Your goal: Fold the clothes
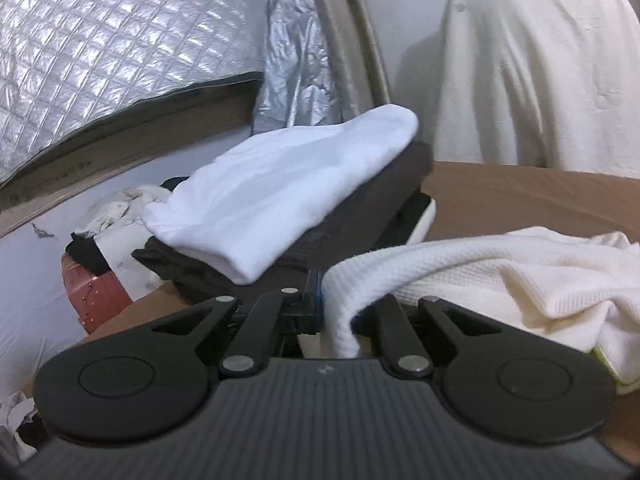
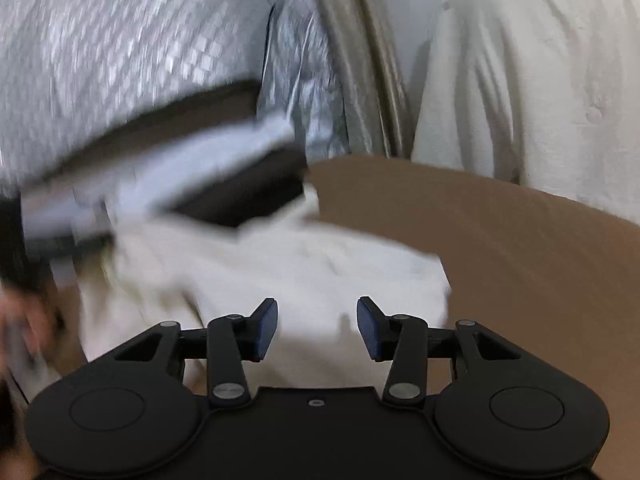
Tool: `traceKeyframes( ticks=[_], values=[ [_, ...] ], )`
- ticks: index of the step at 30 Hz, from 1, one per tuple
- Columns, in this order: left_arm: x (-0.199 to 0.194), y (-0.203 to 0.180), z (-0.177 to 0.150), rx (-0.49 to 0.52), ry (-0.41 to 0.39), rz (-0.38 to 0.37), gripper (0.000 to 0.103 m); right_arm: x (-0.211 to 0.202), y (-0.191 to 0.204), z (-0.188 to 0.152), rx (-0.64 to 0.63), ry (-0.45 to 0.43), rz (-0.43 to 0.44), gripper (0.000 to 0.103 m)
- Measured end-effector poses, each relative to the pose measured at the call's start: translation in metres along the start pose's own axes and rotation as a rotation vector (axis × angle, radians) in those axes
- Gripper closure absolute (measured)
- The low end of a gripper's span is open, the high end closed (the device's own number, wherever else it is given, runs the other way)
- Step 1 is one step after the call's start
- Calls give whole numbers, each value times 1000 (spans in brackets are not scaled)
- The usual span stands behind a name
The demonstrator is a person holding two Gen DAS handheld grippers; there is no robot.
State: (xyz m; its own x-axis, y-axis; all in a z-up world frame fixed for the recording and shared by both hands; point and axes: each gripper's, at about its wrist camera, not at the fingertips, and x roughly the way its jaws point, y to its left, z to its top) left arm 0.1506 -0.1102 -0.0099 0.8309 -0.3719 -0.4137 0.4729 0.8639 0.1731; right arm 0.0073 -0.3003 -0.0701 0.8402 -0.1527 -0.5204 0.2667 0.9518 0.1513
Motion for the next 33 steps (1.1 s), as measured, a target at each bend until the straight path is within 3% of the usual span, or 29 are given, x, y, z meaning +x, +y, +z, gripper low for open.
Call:
traceKeyframes(
  ticks=[6, 8, 10, 13, 16, 18, 20, 21, 24, 25, 27, 28, 29, 30, 31, 33],
  values=[
    [9, 17, 4, -66, 14, -35, 97, 9, 42, -35, -213, 88, 8, 49],
    [10, 18, 3, -89, 26, -40, 97, 23, 60, -42, -363, 104, -110, 40],
    [15, 21, 1, -116, 46, -40, 96, 41, 69, -48, -459, 121, -222, 38],
    [24, 16, -2, -94, 61, -36, 96, 73, 63, -53, -471, 154, -340, 38],
    [33, 10, -6, -70, 75, -32, 96, 90, 53, -52, -464, 122, -380, 40],
    [39, 7, -8, -54, 84, -29, 96, 89, 51, -46, -447, 61, -408, 43],
    [45, 4, -10, -37, 94, -27, 96, 80, 44, -32, -343, -8, -358, 57],
    [48, 2, -12, -29, 98, -25, 96, 75, 40, -25, -290, -42, -331, 59],
    [57, -3, -15, -4, 112, -21, 96, 80, 29, -6, -192, -35, -338, 78],
    [60, -5, -16, 4, 117, -20, 95, 84, 25, -3, -182, -30, -360, 91],
    [63, -6, -19, 24, 140, -24, 92, 90, 17, 3, -133, -24, -389, 96],
    [63, -6, -21, 36, 160, -29, 85, 87, 11, 8, -63, -40, -376, 97],
    [64, -5, -24, 48, 180, -35, 62, 84, 4, 13, 10, -56, -362, 97],
    [64, -4, -26, 60, 200, -40, 52, 80, -2, 18, 82, -72, -346, 97],
    [64, -3, -28, 72, 220, -46, 46, 78, -2, 24, 115, -86, -339, 97],
    [65, -2, -32, 97, 260, -57, 45, 69, 5, 37, 108, -121, -341, 97]
  ],
)
